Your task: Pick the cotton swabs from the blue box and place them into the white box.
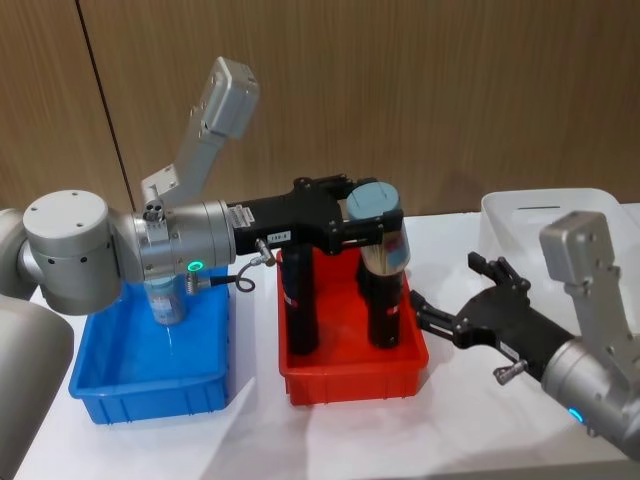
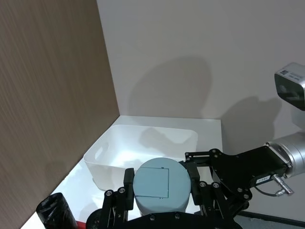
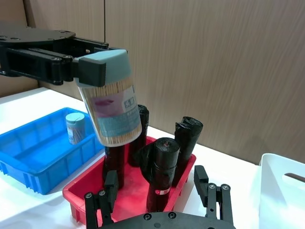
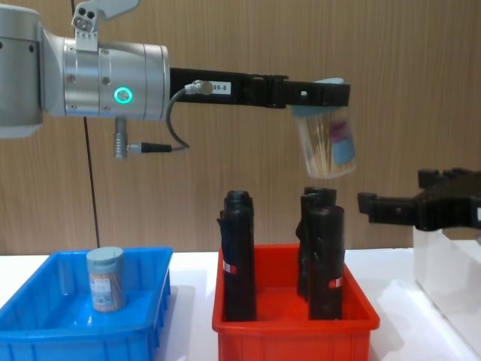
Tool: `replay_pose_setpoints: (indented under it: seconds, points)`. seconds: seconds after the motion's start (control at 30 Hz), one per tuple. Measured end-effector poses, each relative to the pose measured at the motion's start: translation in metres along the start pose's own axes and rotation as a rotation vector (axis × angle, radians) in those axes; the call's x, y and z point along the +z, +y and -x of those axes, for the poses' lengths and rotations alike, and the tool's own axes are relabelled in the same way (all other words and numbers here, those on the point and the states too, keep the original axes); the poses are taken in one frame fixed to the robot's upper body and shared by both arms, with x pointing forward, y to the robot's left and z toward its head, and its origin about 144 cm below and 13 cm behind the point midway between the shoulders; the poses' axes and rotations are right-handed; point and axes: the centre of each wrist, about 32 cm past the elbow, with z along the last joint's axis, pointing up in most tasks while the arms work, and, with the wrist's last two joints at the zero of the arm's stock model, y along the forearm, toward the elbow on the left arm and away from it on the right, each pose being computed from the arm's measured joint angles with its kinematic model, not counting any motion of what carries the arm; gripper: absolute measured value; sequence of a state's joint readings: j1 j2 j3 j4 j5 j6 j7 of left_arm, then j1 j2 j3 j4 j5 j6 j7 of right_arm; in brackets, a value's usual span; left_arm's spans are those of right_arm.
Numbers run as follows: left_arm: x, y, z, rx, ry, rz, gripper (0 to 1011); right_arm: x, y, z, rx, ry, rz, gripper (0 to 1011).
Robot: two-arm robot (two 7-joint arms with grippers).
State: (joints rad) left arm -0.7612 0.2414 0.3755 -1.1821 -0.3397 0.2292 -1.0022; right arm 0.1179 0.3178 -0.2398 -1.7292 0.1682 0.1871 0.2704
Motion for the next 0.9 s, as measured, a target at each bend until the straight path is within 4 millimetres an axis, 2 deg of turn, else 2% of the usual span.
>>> replay_pose_setpoints:
  seconds: [0.9]
  points:
    - [0.000, -0.001, 0.000, -0.004, 0.000, 0.000, 669, 0.028, 0.028, -0.014, 0.069, -0.010, 0.049, 1002]
